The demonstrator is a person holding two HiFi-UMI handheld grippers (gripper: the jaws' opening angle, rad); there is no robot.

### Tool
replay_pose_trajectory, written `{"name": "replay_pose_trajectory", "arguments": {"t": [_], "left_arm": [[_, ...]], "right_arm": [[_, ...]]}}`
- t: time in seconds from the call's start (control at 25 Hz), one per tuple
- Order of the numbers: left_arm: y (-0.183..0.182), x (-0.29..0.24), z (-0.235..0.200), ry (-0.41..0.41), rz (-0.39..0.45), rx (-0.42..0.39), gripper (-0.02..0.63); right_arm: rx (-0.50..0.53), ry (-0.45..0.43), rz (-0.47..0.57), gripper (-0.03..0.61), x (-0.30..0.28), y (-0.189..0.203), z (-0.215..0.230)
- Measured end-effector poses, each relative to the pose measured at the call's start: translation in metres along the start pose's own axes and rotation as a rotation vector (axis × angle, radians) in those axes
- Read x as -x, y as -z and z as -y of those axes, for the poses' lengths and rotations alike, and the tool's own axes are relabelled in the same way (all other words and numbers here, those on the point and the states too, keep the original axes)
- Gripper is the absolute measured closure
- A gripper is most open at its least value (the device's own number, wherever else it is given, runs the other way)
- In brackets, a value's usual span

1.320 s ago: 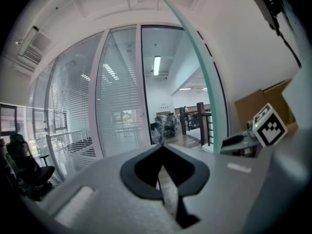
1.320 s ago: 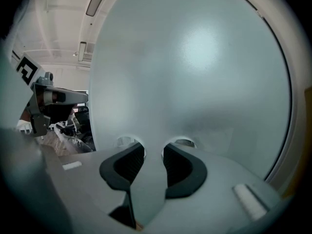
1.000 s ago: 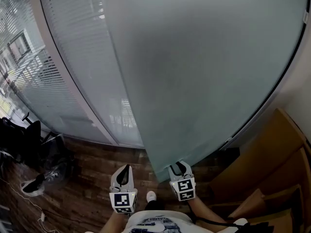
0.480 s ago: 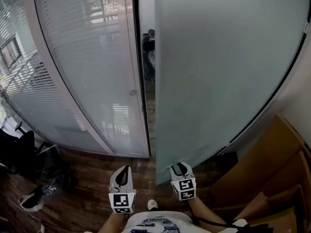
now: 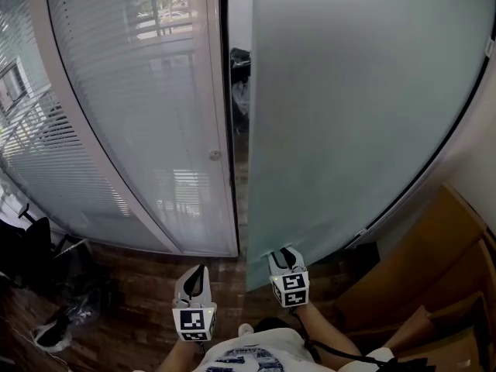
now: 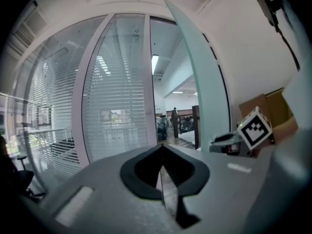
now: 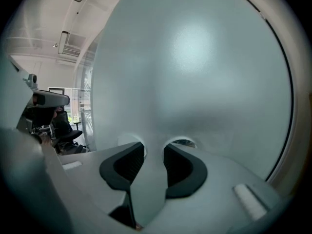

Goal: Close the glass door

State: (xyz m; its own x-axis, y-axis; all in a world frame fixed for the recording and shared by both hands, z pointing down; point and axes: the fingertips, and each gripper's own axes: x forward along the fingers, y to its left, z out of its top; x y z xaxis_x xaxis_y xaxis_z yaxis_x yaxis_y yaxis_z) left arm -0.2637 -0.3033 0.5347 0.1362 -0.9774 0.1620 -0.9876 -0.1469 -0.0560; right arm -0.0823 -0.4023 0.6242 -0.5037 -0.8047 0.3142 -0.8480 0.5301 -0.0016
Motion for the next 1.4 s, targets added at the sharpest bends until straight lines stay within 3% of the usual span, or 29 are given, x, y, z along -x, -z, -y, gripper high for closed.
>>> {"name": "replay_pose_trajectory", "arguments": {"t": [0.48,1.4], "left_arm": [[0.01,-0.007,-0.037,-0.08,-0.02,0.032,0.611],[-0.005,-0.093,-0.081,-0.166,-0.035,0.039,0.611]], "right_arm": [[-0.004,0.034,0.026,0.453,-0.065,-0.029,0.012],[-0.003,0.078,0.029,0.446,-0.159,-0.053,0.036]]}}
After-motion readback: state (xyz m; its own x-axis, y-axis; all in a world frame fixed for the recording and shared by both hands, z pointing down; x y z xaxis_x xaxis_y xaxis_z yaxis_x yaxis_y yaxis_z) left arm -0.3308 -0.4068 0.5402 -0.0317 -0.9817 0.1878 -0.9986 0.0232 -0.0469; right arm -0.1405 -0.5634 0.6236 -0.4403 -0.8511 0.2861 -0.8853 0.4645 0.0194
